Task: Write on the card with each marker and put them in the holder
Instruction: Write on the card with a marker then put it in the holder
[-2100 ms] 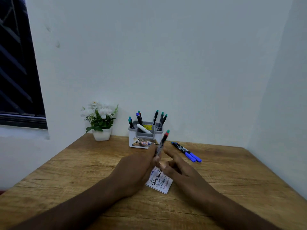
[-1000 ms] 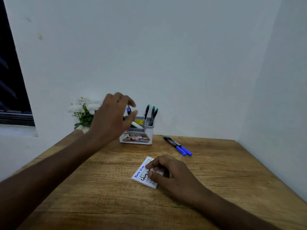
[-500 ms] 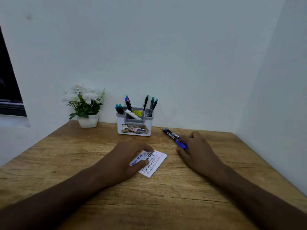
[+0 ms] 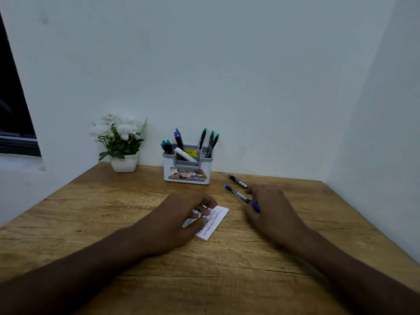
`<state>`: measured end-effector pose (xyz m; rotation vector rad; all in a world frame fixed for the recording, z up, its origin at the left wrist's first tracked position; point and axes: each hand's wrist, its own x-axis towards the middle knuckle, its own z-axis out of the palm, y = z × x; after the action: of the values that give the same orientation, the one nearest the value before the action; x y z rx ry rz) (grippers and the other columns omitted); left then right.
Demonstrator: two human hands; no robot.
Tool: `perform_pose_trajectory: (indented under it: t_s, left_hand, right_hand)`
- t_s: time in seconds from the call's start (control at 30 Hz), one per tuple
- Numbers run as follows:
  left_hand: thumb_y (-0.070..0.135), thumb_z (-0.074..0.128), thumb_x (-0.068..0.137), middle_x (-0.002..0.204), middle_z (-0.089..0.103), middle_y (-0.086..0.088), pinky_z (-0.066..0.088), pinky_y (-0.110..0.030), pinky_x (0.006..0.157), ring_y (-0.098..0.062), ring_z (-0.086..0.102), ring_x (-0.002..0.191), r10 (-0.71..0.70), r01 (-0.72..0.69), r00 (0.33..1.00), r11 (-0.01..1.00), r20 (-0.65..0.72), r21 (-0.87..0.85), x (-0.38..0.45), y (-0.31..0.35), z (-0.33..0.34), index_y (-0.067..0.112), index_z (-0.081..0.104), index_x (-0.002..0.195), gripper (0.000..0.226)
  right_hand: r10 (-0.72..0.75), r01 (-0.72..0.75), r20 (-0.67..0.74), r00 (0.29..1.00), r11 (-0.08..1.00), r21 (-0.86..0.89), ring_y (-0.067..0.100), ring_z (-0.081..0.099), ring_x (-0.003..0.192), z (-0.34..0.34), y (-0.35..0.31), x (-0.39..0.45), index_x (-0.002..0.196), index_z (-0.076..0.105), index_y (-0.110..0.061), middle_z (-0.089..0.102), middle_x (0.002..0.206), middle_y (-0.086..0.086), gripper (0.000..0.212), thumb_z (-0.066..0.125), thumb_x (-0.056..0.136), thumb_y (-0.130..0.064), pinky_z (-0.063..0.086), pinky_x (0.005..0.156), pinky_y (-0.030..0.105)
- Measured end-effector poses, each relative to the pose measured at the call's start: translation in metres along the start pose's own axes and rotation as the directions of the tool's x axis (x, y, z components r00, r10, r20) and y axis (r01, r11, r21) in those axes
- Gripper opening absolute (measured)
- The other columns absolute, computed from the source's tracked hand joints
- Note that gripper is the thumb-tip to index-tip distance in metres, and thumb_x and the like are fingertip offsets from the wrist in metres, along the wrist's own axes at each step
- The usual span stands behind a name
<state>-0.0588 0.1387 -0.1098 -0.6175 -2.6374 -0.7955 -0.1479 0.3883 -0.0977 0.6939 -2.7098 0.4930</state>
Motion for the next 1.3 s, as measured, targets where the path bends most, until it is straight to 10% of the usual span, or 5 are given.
perform_pose_trajectory:
  t_s: [0.13, 0.33, 0.47, 1.03, 1.3]
  left_hand:
    - [0.043, 0.054, 0.105, 0.131, 0.061, 0.029, 0.044, -0.007, 0.090, 0.010, 0.057, 0.119, -0.031, 0.030, 0.999, 0.998, 0.009, 0.047, -0.001, 0.004, 0.000, 0.040, 0.055, 0.137, 0.032]
    - [0.070, 0.030, 0.100, 0.118, 0.066, 0.025, 0.050, -0.021, 0.085, 0.004, 0.061, 0.105, -0.048, 0.044, 0.998, 0.996, 0.040, 0.082, -0.002, 0.015, -0.001, 0.041, 0.057, 0.131, 0.050]
    - [0.064, 0.020, 0.105, 0.094, 0.064, 0.018, 0.048, -0.027, 0.076, -0.003, 0.059, 0.088, -0.024, 0.016, 0.999, 0.984, 0.041, 0.179, -0.001, 0.013, 0.002, 0.037, 0.062, 0.105, 0.050]
    - [0.079, 0.005, 0.092, 0.084, 0.064, 0.023, 0.044, -0.017, 0.067, 0.002, 0.060, 0.082, -0.099, 0.103, 0.995, 0.979, -0.029, 0.178, 0.006, -0.003, 0.002, 0.042, 0.060, 0.104, 0.066]
    - [0.063, 0.024, 0.104, 0.097, 0.072, 0.020, 0.047, -0.018, 0.079, 0.000, 0.065, 0.095, -0.076, 0.076, 0.997, 0.997, 0.000, 0.006, -0.001, 0.009, -0.005, 0.035, 0.071, 0.116, 0.056]
  right_hand:
    - [0.064, -0.046, -0.037, 0.997, 0.934, 0.353, 0.008, 0.058, 0.075, -0.005, -0.013, -0.003, 0.113, 0.073, -0.023, 0.065, 0.088, -0.008, 0.016, 0.064, 0.100, -0.017, 0.041, 0.064, 0.020]
    - [0.076, -0.146, 0.125, 0.989, 0.532, 0.834, 0.017, 0.080, 0.094, -0.006, -0.038, -0.018, 0.106, 0.077, -0.013, 0.084, 0.098, 0.004, 0.015, 0.081, 0.093, -0.018, 0.065, 0.084, 0.031]
    - [-0.024, -0.145, 0.168, 0.985, 0.399, 0.905, 0.022, 0.080, 0.099, -0.004, -0.046, -0.025, 0.112, 0.081, -0.011, 0.084, 0.101, 0.009, 0.021, 0.074, 0.096, -0.024, 0.064, 0.091, 0.032]
    - [-0.013, -0.313, 0.314, 0.949, -0.123, 0.942, 0.041, 0.079, 0.106, -0.007, -0.054, -0.024, 0.121, 0.063, -0.006, 0.078, 0.113, 0.031, 0.039, 0.049, 0.107, -0.039, 0.067, 0.090, 0.043]
    - [0.234, -0.107, 0.082, 0.969, 0.098, 0.989, 0.024, 0.075, 0.086, -0.004, -0.043, -0.015, 0.119, 0.070, -0.003, 0.078, 0.102, 0.019, 0.053, 0.057, 0.097, -0.050, 0.064, 0.073, 0.037]
